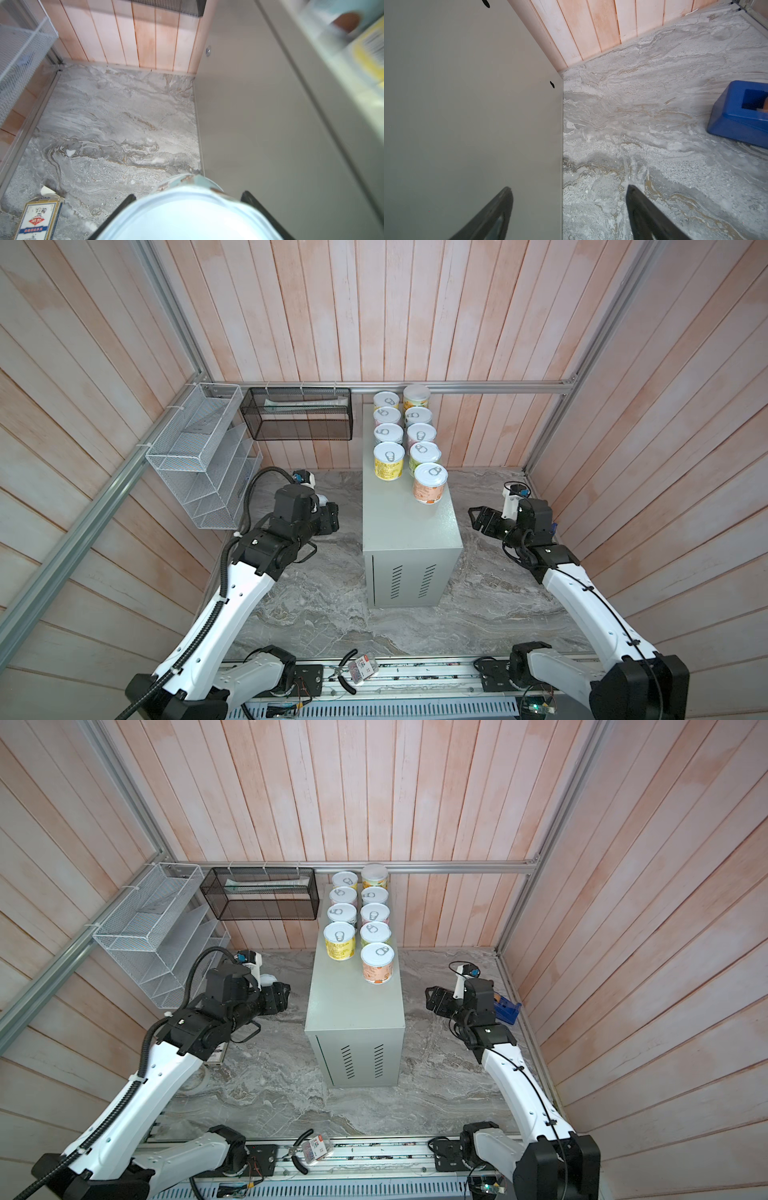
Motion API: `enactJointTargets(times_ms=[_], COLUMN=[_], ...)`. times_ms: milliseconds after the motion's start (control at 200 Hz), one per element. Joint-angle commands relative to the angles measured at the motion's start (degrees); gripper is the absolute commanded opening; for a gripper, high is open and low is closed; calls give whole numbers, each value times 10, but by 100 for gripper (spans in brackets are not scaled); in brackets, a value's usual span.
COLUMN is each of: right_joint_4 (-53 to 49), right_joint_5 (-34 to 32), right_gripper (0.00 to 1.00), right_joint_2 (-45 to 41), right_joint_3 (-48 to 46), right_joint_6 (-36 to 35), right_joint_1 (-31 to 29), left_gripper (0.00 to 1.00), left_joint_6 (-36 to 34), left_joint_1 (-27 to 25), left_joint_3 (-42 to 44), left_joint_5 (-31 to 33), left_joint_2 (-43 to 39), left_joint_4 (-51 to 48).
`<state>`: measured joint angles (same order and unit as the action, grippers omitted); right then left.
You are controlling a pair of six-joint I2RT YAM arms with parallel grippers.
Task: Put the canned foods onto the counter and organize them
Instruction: 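Carry the pale-blue can with the left gripper up over the cabinet top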
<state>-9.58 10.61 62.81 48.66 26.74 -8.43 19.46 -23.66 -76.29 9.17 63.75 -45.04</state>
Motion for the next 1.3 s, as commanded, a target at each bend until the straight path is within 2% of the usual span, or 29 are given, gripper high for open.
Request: enactJointTargets(times_ms=[0,250,455,560,815,1165,1215,1290], right_joint_4=[-7,-9,-11,-14,-14,-8,-8,-6], right_joint_5=[8,11,16,15,13,22,22,25], right_gripper=[84,84,84,84,84,84,84,84], right_joint_2=[-18,-35,-43,-49,-56,-52,-51,-50], right_joint_3=[-6,-4,-1,-1,-2,-5,-5,-5], right_joint_6=[-10,-13,-10,-11,-12,-8,-8,-8], right_joint_1=[2,4,4,4,3,5,5,5], left_gripper=[0,0,0,0,0,0,18,52], left_joint_6=[-15,-27,-47,-58,-79,-93,-95,-99], left_joint_1=[-13,-87,-170,-193,-211,-212,-211,-212], left_joint_3=[-79,-170,-227,-255,-303,-315,-314,-306], left_joint_5=[-16,9,51,58,48,25,25,25], left_joint_2=[-13,11,72,104,164,213,213,211], left_joint_4=[-62,-74,-67,-62,-55,-42,-39,-29])
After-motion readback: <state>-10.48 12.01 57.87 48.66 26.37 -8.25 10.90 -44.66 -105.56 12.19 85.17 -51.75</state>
